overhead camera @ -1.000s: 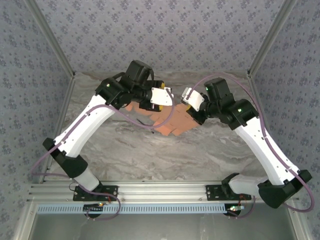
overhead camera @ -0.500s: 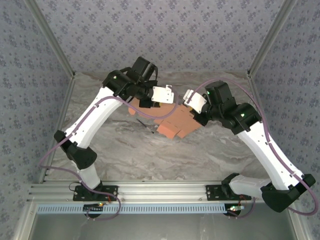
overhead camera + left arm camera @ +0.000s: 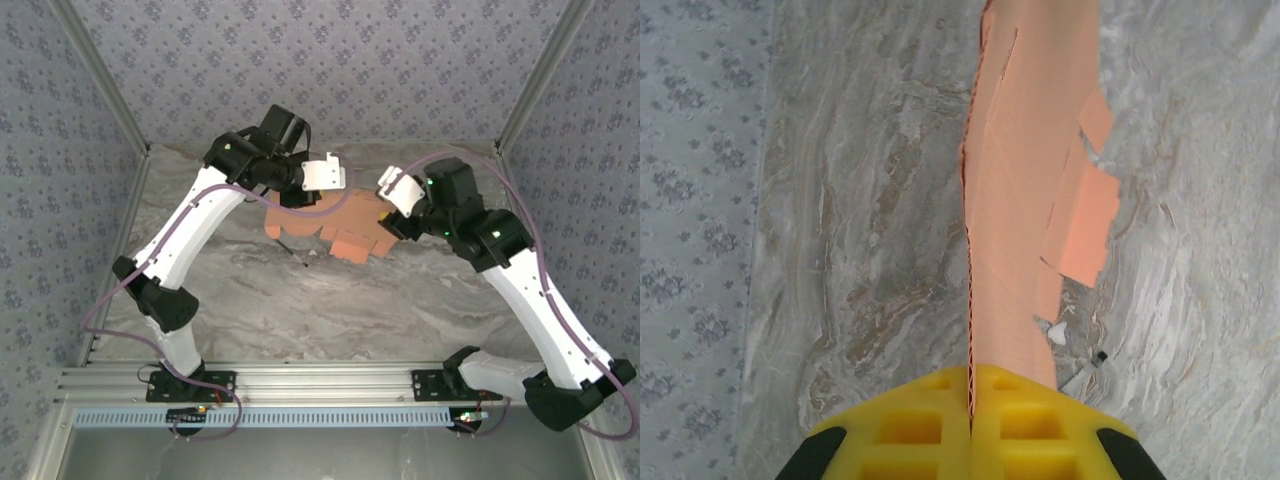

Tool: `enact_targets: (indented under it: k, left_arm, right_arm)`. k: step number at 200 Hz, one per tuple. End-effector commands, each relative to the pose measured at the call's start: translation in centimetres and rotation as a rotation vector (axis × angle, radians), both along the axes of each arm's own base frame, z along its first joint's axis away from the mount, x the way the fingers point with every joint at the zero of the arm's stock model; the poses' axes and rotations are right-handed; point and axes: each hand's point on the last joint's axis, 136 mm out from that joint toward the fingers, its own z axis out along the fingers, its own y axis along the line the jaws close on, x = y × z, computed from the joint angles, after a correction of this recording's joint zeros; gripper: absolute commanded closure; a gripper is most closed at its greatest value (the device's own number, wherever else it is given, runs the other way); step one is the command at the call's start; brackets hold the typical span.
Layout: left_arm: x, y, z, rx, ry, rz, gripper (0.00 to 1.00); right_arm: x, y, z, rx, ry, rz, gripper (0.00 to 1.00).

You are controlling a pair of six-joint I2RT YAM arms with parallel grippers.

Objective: Fold the paper box

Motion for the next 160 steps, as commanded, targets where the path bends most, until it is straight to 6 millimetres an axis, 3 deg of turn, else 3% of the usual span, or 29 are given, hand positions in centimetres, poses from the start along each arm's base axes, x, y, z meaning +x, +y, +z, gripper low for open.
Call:
enact_targets:
  k: [1,29,36,43,97,160]
  left_arm:
    - [-0.9,0.3,3.6,-0.186,0.029,0.049,1.00]
    - [-1.1,1.1,5.1,-0.350,0.086,0.072,1.00]
    - [-1.2,1.6,6.0,-0.393,0.085,0.075,1.00]
    - [-1.2,2.0,5.4,-0.412,0.121,0.088,1.00]
    - [-2.5,4.7,7.7,-0.630,0.188,0.091,1.00]
    - [-2.9,5.5,7.4,-0.685,0.272,0.082,1.00]
  right_arm:
    - [-0.9,-0.9,3.6,0.186,-0.058,0.015,0.34]
    - [-0.2,-2.1,3.4,0.319,-0.029,0.017,0.27]
    - [-0.1,-2.0,3.5,0.349,-0.025,0.024,0.26]
    - [0.1,-2.0,3.5,0.379,-0.023,0.031,0.26]
    - [2.6,-1.5,2.8,0.523,0.008,0.123,0.23]
    - [4.4,-0.9,2.7,0.558,0.004,0.215,0.25]
